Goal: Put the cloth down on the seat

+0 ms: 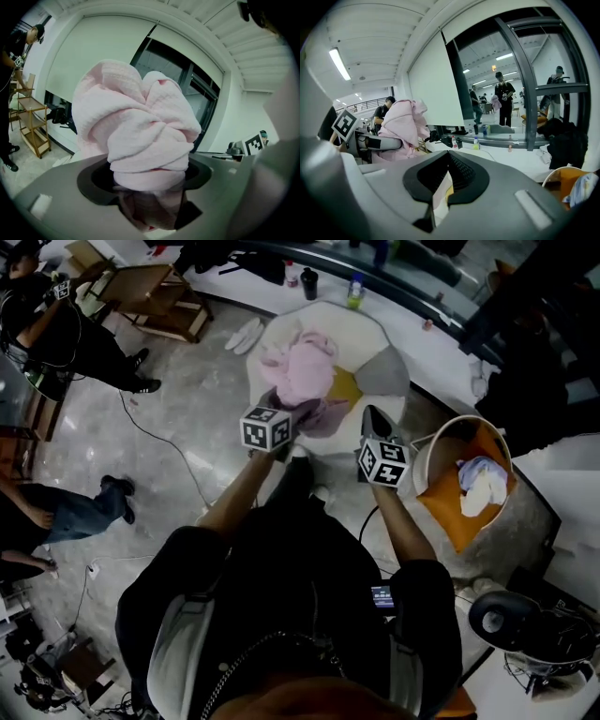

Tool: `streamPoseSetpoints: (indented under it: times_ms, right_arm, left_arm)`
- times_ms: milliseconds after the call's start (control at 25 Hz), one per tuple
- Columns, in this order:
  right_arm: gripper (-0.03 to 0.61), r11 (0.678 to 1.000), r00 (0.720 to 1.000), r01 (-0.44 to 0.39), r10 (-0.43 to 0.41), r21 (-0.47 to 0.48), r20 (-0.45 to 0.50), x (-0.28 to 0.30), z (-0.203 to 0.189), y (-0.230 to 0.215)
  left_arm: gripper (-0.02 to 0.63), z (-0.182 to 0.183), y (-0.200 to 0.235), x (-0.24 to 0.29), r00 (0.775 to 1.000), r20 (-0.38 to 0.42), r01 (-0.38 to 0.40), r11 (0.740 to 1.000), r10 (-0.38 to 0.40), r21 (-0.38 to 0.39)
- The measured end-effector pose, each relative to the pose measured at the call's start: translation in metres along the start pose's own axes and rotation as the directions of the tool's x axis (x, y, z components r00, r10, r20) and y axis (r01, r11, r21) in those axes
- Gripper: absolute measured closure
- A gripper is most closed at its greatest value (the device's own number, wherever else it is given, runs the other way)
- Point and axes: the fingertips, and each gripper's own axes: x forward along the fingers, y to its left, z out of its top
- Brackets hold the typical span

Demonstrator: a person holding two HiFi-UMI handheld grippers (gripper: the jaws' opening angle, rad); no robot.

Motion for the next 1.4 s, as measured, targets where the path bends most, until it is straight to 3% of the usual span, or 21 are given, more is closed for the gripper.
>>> streamPoseSetpoints:
  times_ms: [560, 1400]
  right_arm:
    - [0.577, 1.000, 0.999, 0.020, -0.020, 0.000, -0.025, 0.038, 0.018, -0.010]
    - [0.577, 0.996, 0.996, 0.083, -0.081, 0.041, -0.037, 0.155, 0.053, -0.011]
  left_arm:
    - [0.255, 0.018, 0.027, 0.036, 0.999, -0.025, 0.024, 1.000, -0.024, -0.013]
    - [0.255, 0.059, 0.124, 0.118, 0.993, -0.092, 0.072, 0.997, -0.071, 0.015]
